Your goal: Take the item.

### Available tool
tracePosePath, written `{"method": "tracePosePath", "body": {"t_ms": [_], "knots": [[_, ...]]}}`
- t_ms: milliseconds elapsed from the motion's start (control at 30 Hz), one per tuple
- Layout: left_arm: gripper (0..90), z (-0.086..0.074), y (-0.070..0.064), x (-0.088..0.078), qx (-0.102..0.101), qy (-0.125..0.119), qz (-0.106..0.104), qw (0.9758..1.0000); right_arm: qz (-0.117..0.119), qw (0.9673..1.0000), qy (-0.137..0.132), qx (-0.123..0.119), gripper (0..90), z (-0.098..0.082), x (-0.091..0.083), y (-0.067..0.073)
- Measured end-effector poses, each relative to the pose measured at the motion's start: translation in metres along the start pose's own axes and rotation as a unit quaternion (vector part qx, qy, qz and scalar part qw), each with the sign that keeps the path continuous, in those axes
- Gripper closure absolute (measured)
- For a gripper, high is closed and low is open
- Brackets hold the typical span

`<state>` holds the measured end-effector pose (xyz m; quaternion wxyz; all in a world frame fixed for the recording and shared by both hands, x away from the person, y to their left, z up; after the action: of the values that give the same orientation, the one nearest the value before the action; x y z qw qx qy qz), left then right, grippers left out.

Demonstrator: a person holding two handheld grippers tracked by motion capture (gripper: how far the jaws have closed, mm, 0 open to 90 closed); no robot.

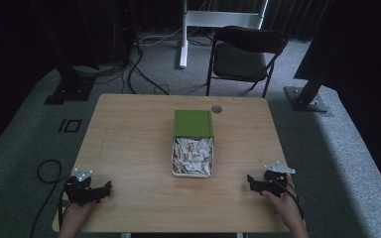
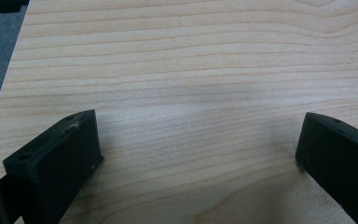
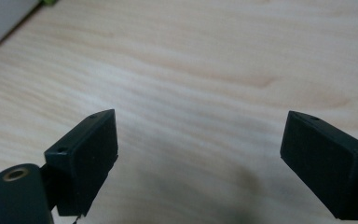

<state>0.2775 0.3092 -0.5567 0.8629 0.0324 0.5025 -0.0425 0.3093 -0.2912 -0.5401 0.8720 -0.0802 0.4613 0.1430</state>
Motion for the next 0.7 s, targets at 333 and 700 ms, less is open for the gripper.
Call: {"method": "tracePosePath", "body": {"t_ms": [333, 700], "knots": [[0.7, 0.0, 0.0, 0.0, -0.001, 0.0, 0.0, 1.0, 0.029, 0.999, -0.032, -0.008, 11.8, 0.028, -0.018, 0.009], [0.7, 0.0, 0.0, 0.0, -0.001, 0.0, 0.0, 1.0, 0.054, 0.996, -0.064, -0.032, 13.8, 0.057, -0.033, 0.027]]}}
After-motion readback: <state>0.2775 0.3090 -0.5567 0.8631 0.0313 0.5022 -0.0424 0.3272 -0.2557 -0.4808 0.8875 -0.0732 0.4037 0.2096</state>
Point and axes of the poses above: each handheld gripper's, and its own axes: x roughly forward along the jaws, z roughly out of its top, y roughly to its left, the point moved 1 cm from there along x, roughly forward along the jaws, and after that the axes turned 14 degrees about y, right-handed, at the moved point
